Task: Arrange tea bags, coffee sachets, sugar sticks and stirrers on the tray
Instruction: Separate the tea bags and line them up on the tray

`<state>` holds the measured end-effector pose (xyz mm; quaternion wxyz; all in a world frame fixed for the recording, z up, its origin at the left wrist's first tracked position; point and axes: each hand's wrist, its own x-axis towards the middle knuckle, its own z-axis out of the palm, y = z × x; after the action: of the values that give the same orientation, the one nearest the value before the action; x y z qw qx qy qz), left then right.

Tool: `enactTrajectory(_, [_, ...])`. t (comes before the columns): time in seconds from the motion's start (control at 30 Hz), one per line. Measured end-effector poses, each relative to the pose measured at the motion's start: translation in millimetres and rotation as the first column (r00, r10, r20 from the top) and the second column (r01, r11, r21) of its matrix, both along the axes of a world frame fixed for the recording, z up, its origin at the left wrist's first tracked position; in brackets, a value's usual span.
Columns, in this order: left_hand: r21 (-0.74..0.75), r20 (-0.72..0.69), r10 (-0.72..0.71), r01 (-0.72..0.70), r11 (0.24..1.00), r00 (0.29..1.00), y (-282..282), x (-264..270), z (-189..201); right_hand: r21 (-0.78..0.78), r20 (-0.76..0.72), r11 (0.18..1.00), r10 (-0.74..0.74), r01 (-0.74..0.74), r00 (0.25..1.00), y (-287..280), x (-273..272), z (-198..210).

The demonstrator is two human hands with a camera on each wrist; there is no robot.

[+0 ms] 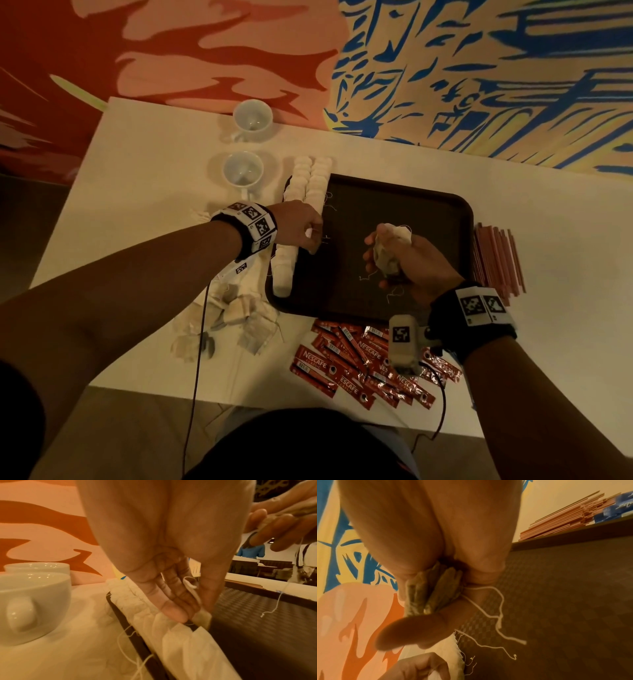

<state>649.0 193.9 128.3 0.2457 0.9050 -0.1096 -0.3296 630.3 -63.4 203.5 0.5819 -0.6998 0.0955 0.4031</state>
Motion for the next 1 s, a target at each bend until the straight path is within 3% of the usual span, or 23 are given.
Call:
enactTrajectory(0.07, [0.053, 0.016, -0.024, 0.023, 0.998, 1.0, 1.8, 3.0, -2.2, -0.006, 0.001, 1.0, 0.003, -0.003, 1.0, 1.0, -0.2, -1.1])
enactTrajectory(0.23, [0.057, 0.087, 0.149, -0.155, 0.986, 0.985, 4.8, 13.5, -9.4, -0.018, 0.01, 1.0, 0.012, -0.012, 1.0, 2.2, -1.3, -2.1])
enactTrajectory(0.53, [0.155, 0.188, 0.273, -0.303, 0.94, 0.943, 8.1, 18.6, -15.9, -0.046, 0.018, 0.999, 0.002, -0.001, 1.0, -0.2, -8.2, -3.6])
enactTrajectory(1.0, [0.186, 0.27, 0.27, -0.325, 0.927, 0.924, -0.4, 13.7, -18.4, -0.045, 0.01, 0.999, -0.001, 0.001, 1.0, -1.2, -16.0, -1.1])
